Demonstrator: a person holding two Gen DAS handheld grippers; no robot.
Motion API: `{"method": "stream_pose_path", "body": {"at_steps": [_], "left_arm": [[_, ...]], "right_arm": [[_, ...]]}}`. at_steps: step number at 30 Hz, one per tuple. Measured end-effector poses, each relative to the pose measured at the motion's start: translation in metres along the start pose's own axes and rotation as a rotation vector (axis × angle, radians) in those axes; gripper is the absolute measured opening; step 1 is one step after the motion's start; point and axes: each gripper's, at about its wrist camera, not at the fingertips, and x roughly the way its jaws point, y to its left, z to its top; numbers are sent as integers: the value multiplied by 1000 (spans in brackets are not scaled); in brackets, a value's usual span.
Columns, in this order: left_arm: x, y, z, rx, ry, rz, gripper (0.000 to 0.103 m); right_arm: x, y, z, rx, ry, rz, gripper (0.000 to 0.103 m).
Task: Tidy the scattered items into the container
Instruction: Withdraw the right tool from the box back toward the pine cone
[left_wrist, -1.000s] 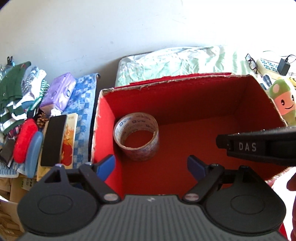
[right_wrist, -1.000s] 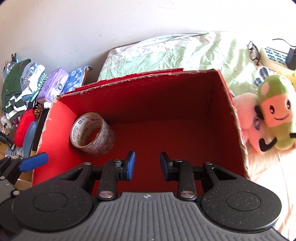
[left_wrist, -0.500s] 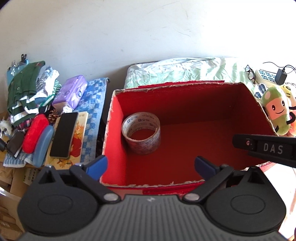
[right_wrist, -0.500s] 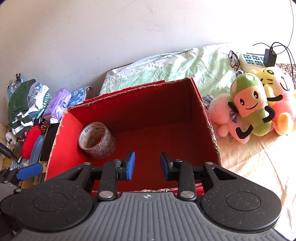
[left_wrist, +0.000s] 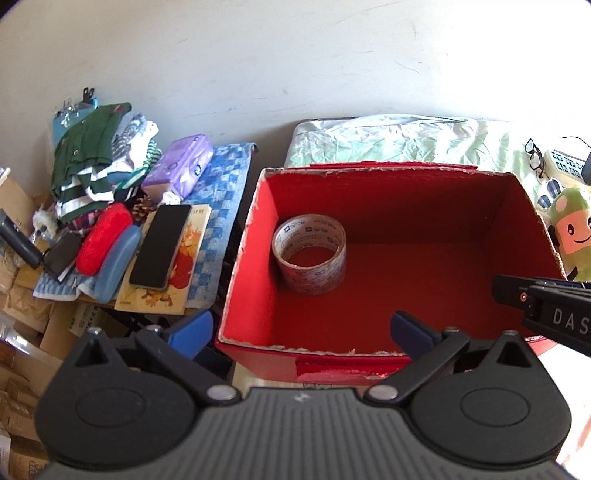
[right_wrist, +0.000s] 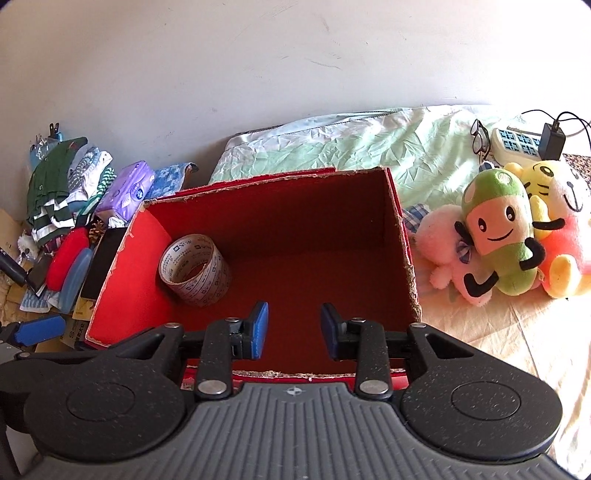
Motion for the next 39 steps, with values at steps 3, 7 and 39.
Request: {"method": "stream_pose_path", "body": {"at_steps": [3,7,39], "left_arm": [[-8,-2,-2,-13,-5,31,103],[-20,-4,-8,-23,-13,50,103],[-13,17,-144,-153,120,-143,103]], "right_arm": [[-7,-1,0,-19,-13,14,36],[-19,-2,-2,-48,-33,43,42],[-26,-23,-95,-174,58,242,41]]}}
